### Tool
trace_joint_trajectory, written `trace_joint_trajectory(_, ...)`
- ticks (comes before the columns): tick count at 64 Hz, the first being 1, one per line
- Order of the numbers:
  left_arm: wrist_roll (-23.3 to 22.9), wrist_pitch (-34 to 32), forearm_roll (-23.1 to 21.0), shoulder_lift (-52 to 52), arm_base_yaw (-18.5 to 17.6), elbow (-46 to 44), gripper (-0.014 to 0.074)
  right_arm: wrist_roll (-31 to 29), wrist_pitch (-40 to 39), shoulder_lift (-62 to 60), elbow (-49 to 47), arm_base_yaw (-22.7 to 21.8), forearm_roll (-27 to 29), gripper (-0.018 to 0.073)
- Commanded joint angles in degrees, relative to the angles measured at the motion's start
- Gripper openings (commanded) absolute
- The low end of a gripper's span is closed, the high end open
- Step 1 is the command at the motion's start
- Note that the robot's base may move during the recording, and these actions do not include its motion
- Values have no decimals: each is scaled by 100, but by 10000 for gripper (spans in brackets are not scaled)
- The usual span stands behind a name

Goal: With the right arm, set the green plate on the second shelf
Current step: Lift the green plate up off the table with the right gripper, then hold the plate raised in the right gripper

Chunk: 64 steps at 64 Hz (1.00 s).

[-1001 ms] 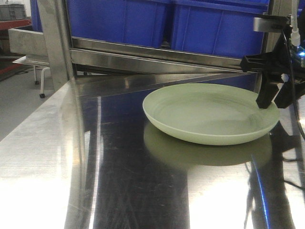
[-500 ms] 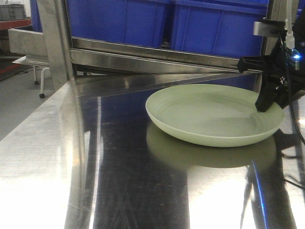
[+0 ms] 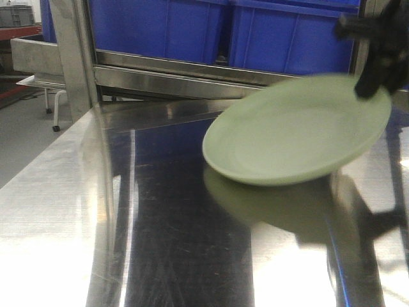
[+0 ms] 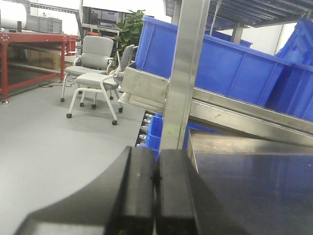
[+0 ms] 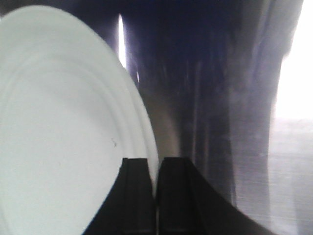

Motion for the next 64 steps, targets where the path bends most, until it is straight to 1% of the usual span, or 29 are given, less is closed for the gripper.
trace_joint_trajectory(1, -17, -494, -34, -103, 6, 234, 130, -21, -330, -949, -129, -1, 57, 57)
trace_joint_trajectory(13, -17, -491, -34, -103, 6, 234, 130, -21, -548, -2524, 81, -1, 52, 57)
trace_joint_trajectory(21, -17, -481, -34, -103, 6, 234, 130, -21, -591, -3620, 411, -1, 21, 57)
trace_joint_trajectory(32, -17, -467, -34, -103, 6, 234, 130, -21, -944, -5212, 1162, -1, -566, 57)
trace_joint_trajectory(41, -17, -467, -34, -103, 6, 234, 130, -21, -1020, -6375, 1878, -1, -658, 57)
trace_joint_trajectory(50, -17, -467, -34, -103, 6, 234, 130, -21, -1288, -7080, 2534, -1, -804, 57)
trace_joint_trajectory(56, -17, -467, -34, -103, 6, 234, 130, -87, -1417, -7260, 2957, -1, -1057, 57)
trace_joint_trajectory(64, -17, -467, -34, -103, 6, 234, 130, -84, -1712, -7440, 3359, -1, -1075, 57)
